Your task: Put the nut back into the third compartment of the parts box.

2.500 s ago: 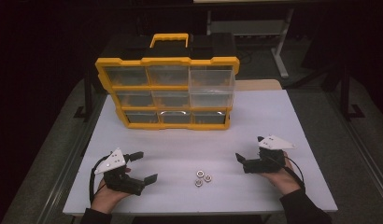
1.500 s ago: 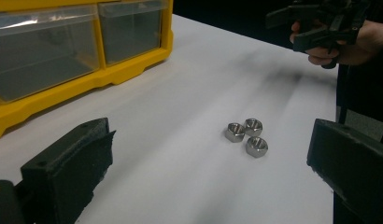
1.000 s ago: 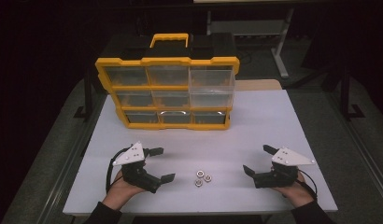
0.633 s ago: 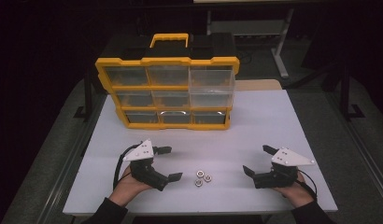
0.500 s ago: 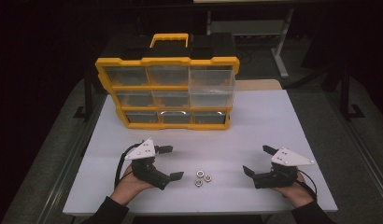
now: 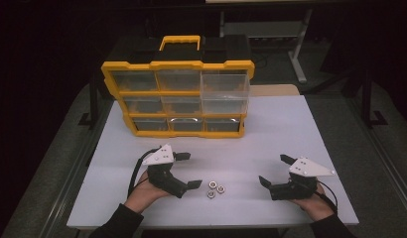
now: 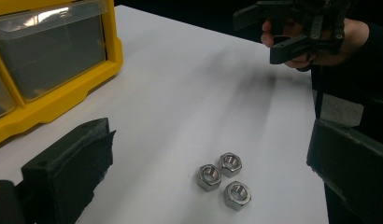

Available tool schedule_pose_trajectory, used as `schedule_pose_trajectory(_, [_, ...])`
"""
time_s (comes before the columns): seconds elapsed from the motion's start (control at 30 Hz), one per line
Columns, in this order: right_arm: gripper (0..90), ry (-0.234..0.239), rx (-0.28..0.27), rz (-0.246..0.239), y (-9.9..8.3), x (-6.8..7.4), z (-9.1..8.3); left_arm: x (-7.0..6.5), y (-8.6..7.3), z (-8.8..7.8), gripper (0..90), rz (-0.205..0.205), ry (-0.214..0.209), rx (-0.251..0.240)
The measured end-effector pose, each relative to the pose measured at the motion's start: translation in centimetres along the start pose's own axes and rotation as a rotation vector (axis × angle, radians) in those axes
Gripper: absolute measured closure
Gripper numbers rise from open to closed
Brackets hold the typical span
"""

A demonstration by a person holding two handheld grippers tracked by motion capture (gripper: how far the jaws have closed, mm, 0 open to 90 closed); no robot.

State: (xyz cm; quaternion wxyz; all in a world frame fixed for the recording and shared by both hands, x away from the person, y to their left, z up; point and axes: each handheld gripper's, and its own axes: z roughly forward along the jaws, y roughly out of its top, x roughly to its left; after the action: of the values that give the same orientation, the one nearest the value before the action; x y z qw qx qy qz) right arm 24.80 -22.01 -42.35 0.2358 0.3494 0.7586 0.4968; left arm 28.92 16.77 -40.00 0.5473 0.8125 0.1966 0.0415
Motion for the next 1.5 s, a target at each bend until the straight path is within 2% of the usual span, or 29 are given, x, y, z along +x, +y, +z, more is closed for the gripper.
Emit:
schedule_pose_trajectory(0.23, [0.0,-0.008,-0.002,-0.001,0.1,-0.1,0.0,0.1,0.6,1.3,0.1,0.004,-0.01,0.027])
schedule_pose_trajectory(0.27, [0.0,-0.009,0.002,0.0,0.0,-0.1,0.0,0.2,0.8,1.7,0.1,0.018,-0.015,0.041])
schedule_pose_trajectory(0.4, [0.0,-0.011,0.004,-0.003,0.0,0.0,-0.1,0.1,1.2,2.5,0.1,0.012,-0.023,0.051])
schedule_pose_trajectory(0.53, [0.0,-0.014,0.003,-0.004,0.0,0.0,-0.1,0.0,1.4,3.2,0.3,0.031,-0.027,0.07])
schedule_pose_trajectory(0.67, [0.0,-0.012,0.009,-0.004,0.0,-0.1,-0.1,-0.2,1.2,3.6,3.9,0.042,-0.031,0.097])
schedule_pose_trajectory(0.9, [0.0,-0.014,0.005,-0.004,0.0,0.0,-0.1,-0.3,1.0,3.7,9.8,0.022,-0.033,0.144])
schedule_pose_trajectory(0.97, [0.0,-0.013,0.004,-0.006,0.0,0.0,0.0,-0.3,1.0,3.8,14.1,0.015,-0.032,0.158])
schedule_pose_trajectory(1.07, [0.0,-0.012,0.007,-0.007,0.0,0.0,-0.1,-0.4,1.0,3.9,14.6,0.026,-0.023,0.18])
schedule_pose_trajectory(1.23, [0.0,-0.014,0.005,-0.004,0.0,-0.1,0.0,-0.4,0.8,4.3,20.5,0.023,-0.041,0.227])
schedule_pose_trajectory(1.5, [0.0,-0.008,0.012,-0.013,0.0,-0.1,0.1,-0.4,0.8,4.9,25.6,0.016,-0.04,0.287])
